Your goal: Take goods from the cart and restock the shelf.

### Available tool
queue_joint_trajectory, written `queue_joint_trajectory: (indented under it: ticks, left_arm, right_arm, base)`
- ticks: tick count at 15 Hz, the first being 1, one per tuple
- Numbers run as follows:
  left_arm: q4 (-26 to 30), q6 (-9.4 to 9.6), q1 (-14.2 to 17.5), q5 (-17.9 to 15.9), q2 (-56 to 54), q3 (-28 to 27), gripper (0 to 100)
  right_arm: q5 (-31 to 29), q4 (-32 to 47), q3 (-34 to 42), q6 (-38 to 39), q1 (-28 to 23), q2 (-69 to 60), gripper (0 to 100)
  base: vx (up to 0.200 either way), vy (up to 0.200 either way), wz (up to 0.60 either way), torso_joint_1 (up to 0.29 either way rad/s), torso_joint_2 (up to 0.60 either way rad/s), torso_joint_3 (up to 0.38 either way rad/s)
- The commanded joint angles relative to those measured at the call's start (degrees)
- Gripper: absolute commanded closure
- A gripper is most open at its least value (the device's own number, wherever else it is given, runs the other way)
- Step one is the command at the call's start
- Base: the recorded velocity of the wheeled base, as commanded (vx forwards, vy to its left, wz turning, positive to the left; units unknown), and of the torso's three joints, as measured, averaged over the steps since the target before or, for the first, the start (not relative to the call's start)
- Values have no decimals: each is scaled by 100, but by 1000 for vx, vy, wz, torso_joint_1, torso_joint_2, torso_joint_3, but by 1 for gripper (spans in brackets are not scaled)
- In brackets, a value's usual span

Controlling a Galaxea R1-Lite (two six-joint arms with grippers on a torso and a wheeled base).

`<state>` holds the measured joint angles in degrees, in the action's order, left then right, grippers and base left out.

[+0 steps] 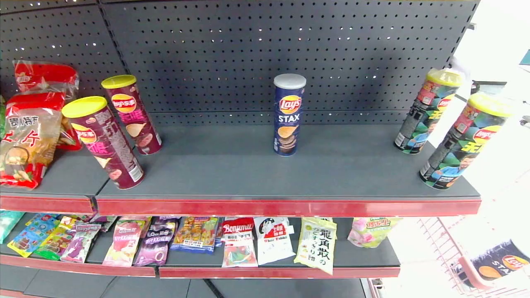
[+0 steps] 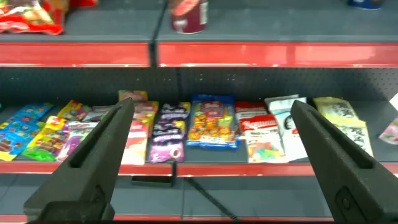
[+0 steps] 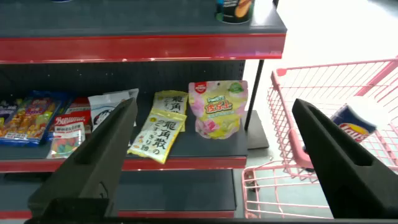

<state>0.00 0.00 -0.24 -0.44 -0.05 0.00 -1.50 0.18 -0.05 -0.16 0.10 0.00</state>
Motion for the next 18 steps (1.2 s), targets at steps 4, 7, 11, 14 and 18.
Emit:
queue_joint_trajectory:
  ticks: [4,7,11,14,18]
  left_arm:
    - [0,0,-2,0,5,0,0]
    - [0,0,-2,0,5,0,0]
    - [0,0,-2,0,5,0,0]
    - [0,0,-2,0,5,0,0]
    - [0,0,-2,0,5,0,0]
  right_arm:
    - [44,-1,-4,-2,-1,0,0]
    - [44,-1,-4,7,-1,0,0]
    - [44,-1,-4,25,-1,0,0]
    - [44,-1,-4,42,-10,0,0]
    - [44,-1,-4,42,-10,0,0]
  base:
    - [0,-200,0,-1,0,2]
    - [0,-200,0,2,-1,1]
    - [0,-200,0,1,4,2]
    - [0,-133,0,5,0,3]
    - [0,0,-300,2,-1,2]
